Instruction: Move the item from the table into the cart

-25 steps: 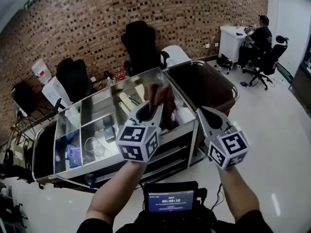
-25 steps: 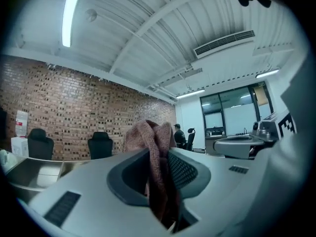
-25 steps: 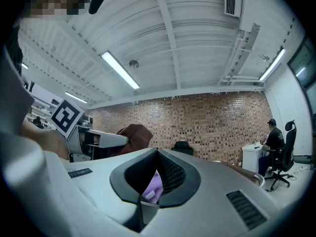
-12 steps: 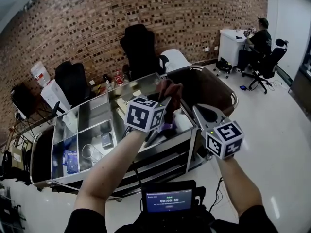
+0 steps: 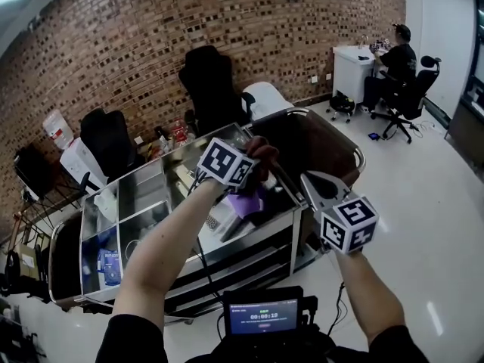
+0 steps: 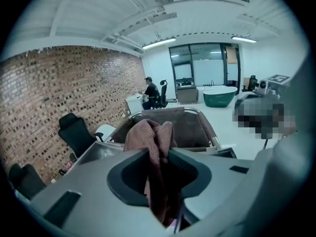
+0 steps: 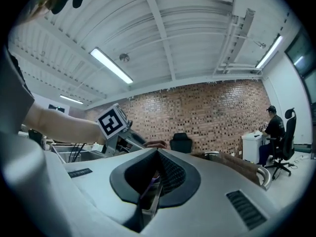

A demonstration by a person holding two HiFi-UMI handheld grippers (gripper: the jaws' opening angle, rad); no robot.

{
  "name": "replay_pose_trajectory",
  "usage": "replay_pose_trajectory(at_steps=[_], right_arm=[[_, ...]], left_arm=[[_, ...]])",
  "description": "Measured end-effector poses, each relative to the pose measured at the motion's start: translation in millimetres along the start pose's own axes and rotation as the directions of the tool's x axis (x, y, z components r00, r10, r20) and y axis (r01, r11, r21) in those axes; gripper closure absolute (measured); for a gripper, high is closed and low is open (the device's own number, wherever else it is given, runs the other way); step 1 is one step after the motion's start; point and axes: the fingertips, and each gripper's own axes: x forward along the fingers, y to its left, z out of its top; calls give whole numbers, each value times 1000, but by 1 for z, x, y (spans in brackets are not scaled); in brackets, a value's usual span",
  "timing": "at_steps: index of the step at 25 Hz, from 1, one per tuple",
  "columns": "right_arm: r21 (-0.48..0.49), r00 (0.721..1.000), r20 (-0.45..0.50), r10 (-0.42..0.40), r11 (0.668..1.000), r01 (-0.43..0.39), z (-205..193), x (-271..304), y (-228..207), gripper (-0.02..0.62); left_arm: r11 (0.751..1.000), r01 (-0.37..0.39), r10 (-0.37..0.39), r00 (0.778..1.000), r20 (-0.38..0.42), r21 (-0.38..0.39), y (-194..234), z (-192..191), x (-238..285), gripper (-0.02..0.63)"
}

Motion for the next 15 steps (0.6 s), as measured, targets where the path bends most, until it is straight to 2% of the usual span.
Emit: replay_pose_trajectory(at_steps=[2, 8, 13, 15], right_arm=[[4, 1000, -7, 0, 1000, 0, 0, -1, -3, 621], [12, 999, -17, -29, 1000, 29, -8, -10, -21, 621], [10, 999, -39, -16, 1000, 16, -23, -9, -12, 621], [9, 999, -42, -20, 1000, 20, -26, -12, -11, 621]], left_arm=[[1000, 12, -12, 999, -46, -2, 8, -4, 13, 497], [996, 78, -74, 991, -114, 30, 12, -4, 47, 477], [996, 58, -49, 989, -140, 63, 20, -20, 61, 422], [994, 53, -38, 988, -151, 94, 17, -22, 63, 377]])
